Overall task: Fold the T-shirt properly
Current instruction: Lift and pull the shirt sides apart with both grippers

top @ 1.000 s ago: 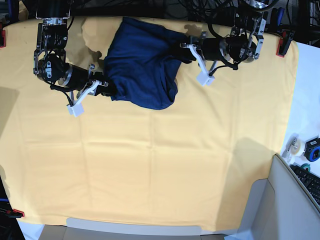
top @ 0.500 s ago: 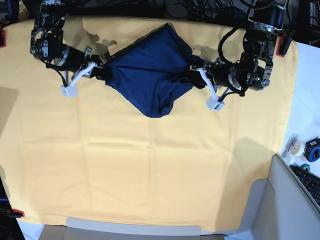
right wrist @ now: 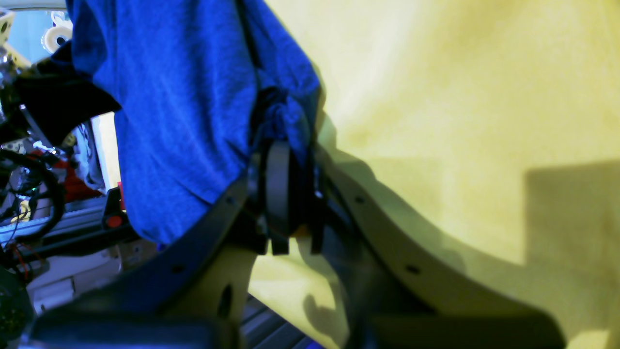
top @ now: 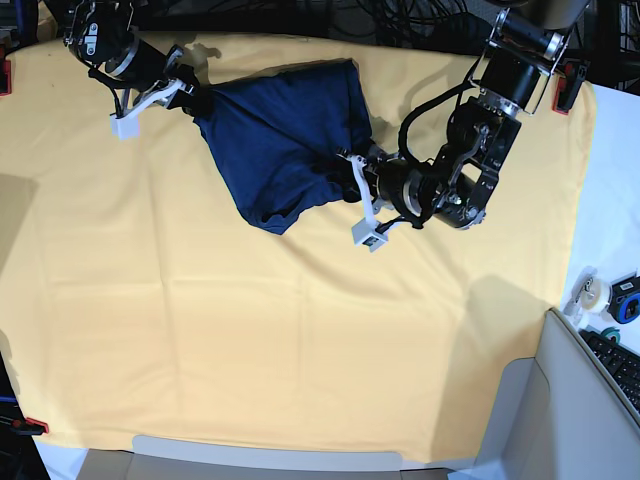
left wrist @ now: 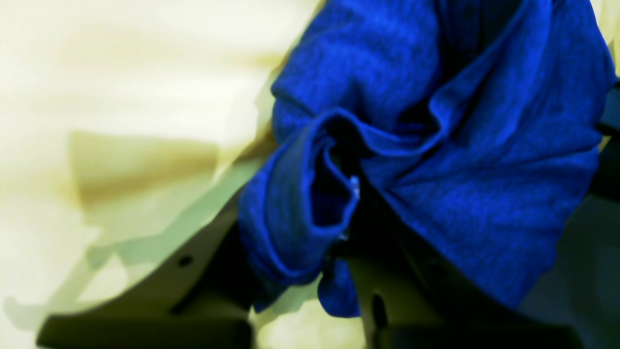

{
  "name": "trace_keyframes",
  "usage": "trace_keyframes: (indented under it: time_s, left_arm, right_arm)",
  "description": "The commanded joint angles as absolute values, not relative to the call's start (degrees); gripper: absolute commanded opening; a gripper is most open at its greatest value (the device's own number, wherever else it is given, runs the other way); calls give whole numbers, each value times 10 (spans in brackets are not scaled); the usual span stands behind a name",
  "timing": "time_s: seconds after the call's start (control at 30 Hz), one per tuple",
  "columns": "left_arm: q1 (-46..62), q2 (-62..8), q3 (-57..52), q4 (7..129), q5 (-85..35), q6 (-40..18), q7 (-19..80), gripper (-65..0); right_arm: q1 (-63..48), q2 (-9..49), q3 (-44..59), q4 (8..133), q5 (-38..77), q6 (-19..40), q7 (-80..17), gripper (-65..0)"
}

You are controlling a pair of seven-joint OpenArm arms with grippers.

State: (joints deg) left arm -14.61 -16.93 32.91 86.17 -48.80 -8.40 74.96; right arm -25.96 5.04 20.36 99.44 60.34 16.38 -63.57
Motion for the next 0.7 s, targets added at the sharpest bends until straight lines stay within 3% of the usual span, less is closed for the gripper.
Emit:
trace_keyframes:
  time_s: [0.0,0.67]
  left_arm:
    - [-159,-164,338,862,-490,-83,742,-650]
    - [-222,-163,342,859,-490,-83,743,-650]
  right_arm:
    - [-274,42,201,996,608,160,-661,-619]
    - [-298,22,225,1072,608,160,-662,-619]
